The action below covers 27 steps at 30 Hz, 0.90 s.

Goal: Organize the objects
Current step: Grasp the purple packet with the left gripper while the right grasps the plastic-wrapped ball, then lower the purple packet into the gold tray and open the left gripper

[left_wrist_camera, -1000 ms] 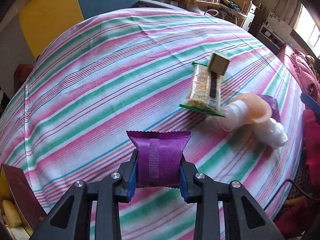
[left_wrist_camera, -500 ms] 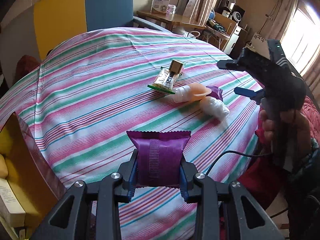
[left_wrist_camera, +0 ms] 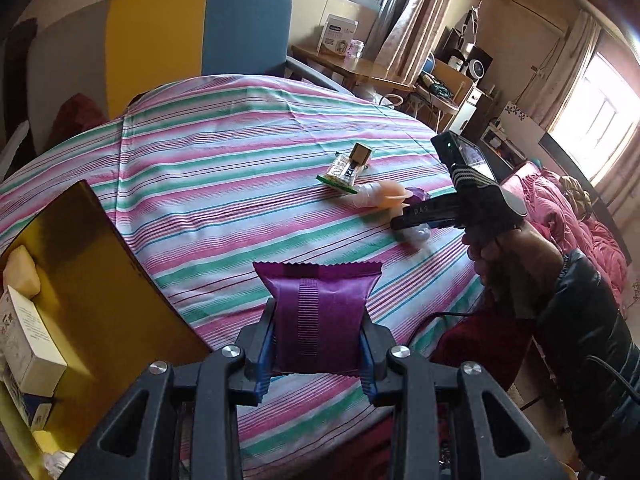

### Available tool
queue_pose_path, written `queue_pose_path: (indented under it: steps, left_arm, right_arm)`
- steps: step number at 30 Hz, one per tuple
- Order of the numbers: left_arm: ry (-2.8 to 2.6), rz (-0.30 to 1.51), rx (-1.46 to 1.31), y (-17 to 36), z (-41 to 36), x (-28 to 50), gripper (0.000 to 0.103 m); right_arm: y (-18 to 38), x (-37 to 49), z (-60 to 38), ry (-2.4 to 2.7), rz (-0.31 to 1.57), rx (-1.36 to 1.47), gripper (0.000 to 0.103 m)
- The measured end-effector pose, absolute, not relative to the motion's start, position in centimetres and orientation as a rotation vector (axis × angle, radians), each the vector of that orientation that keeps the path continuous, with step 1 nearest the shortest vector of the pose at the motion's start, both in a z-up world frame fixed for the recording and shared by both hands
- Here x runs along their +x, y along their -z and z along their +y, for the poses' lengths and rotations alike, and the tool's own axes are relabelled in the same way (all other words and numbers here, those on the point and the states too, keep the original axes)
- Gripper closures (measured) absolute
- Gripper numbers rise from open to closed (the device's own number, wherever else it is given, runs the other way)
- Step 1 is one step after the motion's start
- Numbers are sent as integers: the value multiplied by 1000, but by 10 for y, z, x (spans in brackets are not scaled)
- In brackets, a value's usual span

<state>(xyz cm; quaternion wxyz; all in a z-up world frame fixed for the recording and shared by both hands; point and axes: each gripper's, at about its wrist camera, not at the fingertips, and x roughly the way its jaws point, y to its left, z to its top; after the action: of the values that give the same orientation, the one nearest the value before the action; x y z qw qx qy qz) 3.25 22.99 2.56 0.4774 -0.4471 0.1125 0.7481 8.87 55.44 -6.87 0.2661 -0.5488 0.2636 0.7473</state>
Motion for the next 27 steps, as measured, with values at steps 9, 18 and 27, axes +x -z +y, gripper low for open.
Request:
queue_pose_path:
  steps: [9,18,27]
  left_arm:
    - [-1985,78,-1149,-27,145,-1,69]
    - [-2263,-159,-1271,-18,20,-37,69]
    - [-2251,-231,-1342,-1,-1,-47,69]
  right_arm:
    - [73,81,529,-2121,584,-1556,65]
    - [76,81,518,-2163,488,-1586,65]
    - [78,86,529,-2182,481,-1593,65]
